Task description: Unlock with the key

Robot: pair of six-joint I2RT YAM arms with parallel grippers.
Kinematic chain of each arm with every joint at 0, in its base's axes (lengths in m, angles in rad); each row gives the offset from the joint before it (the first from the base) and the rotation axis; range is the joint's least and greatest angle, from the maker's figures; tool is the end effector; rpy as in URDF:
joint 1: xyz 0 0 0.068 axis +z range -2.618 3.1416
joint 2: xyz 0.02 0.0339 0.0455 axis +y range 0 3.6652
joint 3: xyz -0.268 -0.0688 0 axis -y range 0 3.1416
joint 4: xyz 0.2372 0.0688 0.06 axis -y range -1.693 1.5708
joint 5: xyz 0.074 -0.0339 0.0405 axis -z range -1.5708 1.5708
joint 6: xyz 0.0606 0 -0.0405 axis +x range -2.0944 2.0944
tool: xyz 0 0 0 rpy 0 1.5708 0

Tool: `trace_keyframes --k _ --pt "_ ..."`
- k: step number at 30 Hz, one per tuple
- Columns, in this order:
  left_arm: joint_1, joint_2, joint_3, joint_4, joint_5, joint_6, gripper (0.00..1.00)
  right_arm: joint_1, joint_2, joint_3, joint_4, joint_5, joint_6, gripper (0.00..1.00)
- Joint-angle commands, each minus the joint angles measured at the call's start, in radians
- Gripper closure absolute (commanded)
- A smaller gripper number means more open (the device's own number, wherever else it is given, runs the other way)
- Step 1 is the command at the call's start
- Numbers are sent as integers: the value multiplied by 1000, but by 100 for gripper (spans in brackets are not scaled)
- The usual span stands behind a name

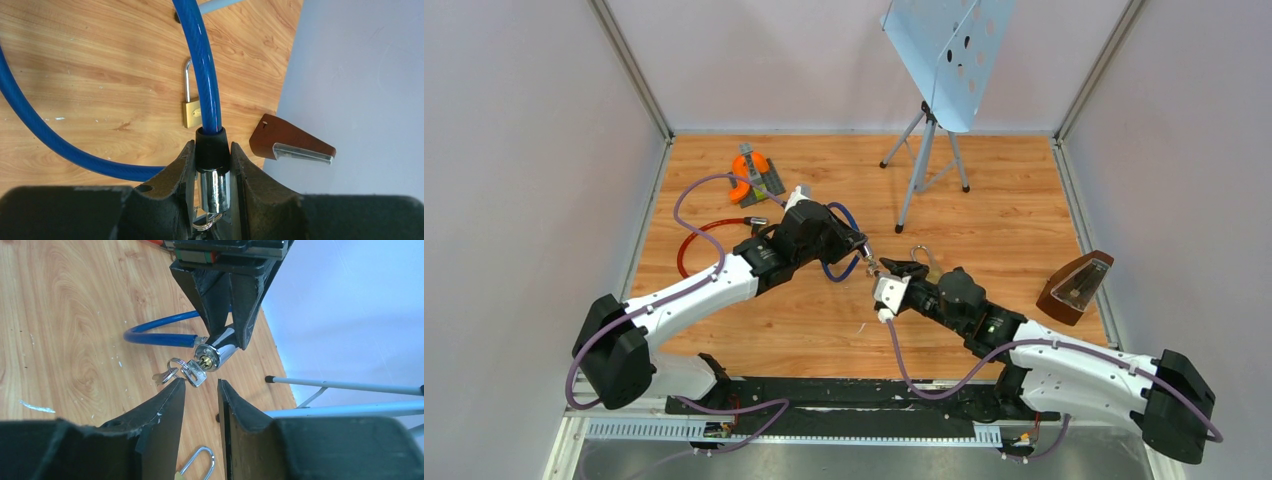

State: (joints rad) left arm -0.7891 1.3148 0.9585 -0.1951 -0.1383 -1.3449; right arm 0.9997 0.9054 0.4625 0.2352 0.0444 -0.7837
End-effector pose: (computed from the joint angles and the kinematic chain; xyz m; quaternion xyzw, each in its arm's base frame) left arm 0.2240 -0.2138 0.2760 -0.2713 0.8281 -0.3972 0.2878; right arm 0.1245 0.1889 0.2491 -0.5954 0.4985 0.0508 0.6280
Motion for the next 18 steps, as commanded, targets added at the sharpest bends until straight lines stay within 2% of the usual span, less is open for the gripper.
trace_keyframes --k 1,13,18 --pt "6 2 48 15 -7 16 100 13 15 16 66 16 -66 67" --pt "7 8 52 19 3 15 100 29 67 29 64 15 -104 67" --pt "6 6 48 22 6 10 100 30 97 30 118 43 -62 77"
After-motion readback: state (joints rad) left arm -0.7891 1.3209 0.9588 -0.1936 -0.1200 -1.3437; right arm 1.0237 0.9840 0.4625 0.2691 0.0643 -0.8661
